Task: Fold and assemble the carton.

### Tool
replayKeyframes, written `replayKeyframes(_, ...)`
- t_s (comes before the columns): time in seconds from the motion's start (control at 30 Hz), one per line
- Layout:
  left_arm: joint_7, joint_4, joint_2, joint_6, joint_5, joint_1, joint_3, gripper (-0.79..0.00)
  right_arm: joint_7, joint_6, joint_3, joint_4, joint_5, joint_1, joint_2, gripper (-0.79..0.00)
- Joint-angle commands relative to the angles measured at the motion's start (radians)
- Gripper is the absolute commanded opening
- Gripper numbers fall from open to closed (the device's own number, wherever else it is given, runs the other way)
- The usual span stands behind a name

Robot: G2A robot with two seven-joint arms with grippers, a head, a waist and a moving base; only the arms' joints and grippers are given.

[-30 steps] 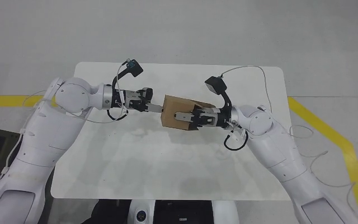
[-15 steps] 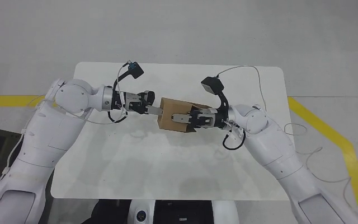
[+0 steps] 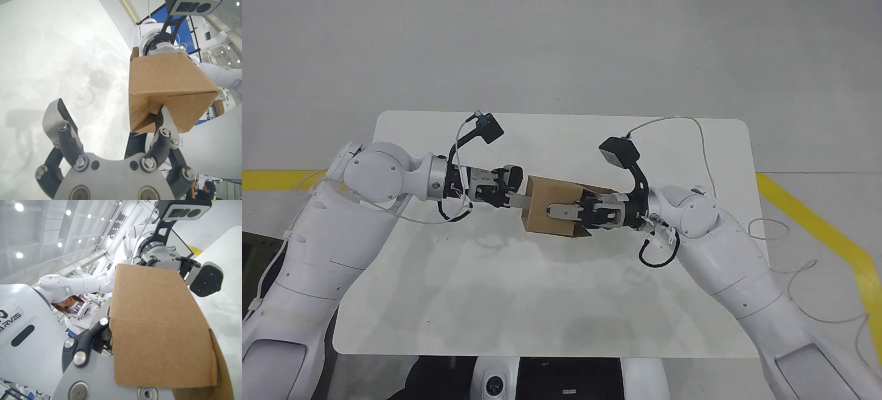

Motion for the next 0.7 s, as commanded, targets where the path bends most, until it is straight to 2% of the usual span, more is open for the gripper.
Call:
replayKeyframes(0.0, 0.0, 0.0, 0.0, 0.0, -0.002, 0.0, 0.0, 0.0, 0.001, 0.001, -0.002, 0.003, 0.003, 0.001, 0.0, -0.785)
replayKeyframes(0.53, -0.001, 0.001, -0.002, -0.004, -0.003, -0.004, 0.003, 0.0, 0.002, 0.002, -0.022, 0.035, 0.019, 0.015, -0.003, -0.785)
replayKeyframes(0.67, 0.016, 0.017, 0.002, -0.012, 0.024, -0.006, -0.019, 0.0, 0.032, 0.062, -0.014, 0.073, -0.004, 0.021, 0.002, -0.785)
